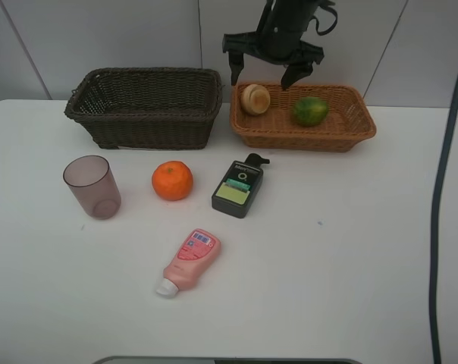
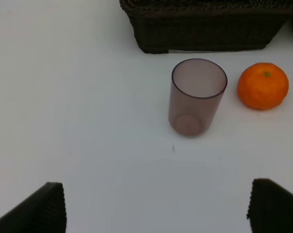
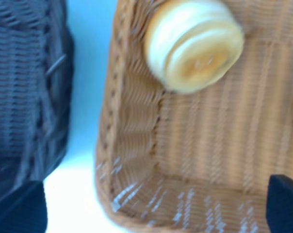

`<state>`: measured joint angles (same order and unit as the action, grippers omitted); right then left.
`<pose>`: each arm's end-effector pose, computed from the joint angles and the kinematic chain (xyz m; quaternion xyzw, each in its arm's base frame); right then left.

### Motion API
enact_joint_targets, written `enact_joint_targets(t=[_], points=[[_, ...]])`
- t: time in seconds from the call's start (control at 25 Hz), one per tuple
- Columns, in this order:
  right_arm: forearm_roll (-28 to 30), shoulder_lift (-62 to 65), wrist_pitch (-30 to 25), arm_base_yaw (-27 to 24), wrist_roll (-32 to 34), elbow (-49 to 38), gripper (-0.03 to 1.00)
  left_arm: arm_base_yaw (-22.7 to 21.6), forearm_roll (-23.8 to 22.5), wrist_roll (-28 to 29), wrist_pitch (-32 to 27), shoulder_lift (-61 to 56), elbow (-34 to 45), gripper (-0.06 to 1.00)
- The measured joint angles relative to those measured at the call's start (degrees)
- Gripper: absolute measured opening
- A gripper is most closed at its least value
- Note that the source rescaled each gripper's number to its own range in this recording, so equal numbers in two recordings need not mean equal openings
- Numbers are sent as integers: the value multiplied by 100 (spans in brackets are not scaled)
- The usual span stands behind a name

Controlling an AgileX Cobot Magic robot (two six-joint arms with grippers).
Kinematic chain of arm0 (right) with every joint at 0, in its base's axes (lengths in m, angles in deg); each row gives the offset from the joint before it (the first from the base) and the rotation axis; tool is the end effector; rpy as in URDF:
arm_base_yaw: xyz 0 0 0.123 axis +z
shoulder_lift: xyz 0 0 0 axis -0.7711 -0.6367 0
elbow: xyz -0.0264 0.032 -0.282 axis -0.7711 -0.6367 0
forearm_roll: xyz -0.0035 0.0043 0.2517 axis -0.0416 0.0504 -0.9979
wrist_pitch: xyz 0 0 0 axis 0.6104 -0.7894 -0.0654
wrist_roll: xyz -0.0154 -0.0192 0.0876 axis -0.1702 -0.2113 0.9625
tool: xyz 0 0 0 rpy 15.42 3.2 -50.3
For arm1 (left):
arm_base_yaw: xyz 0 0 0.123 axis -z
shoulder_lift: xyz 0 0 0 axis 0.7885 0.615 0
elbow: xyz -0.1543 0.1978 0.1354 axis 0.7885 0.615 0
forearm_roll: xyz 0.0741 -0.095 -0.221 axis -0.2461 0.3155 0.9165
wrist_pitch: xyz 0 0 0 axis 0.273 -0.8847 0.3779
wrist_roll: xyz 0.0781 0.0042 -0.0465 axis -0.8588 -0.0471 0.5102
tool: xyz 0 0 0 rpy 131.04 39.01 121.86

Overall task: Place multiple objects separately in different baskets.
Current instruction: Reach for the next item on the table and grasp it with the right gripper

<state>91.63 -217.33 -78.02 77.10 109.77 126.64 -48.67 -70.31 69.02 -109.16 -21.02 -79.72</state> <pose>0.4412 0.2159 0.2409 -0.0494 0.9783 0.0552 0.1934 -0.0067 -0.0003 0.2783 0.0252 0.8497 -0.0198 0.5263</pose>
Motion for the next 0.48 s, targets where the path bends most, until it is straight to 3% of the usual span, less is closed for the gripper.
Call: enact_joint_targets(t=[0.48], points=[[627, 465, -48, 903, 1859, -1184, 100, 0, 0, 0, 0, 0, 0, 96]])
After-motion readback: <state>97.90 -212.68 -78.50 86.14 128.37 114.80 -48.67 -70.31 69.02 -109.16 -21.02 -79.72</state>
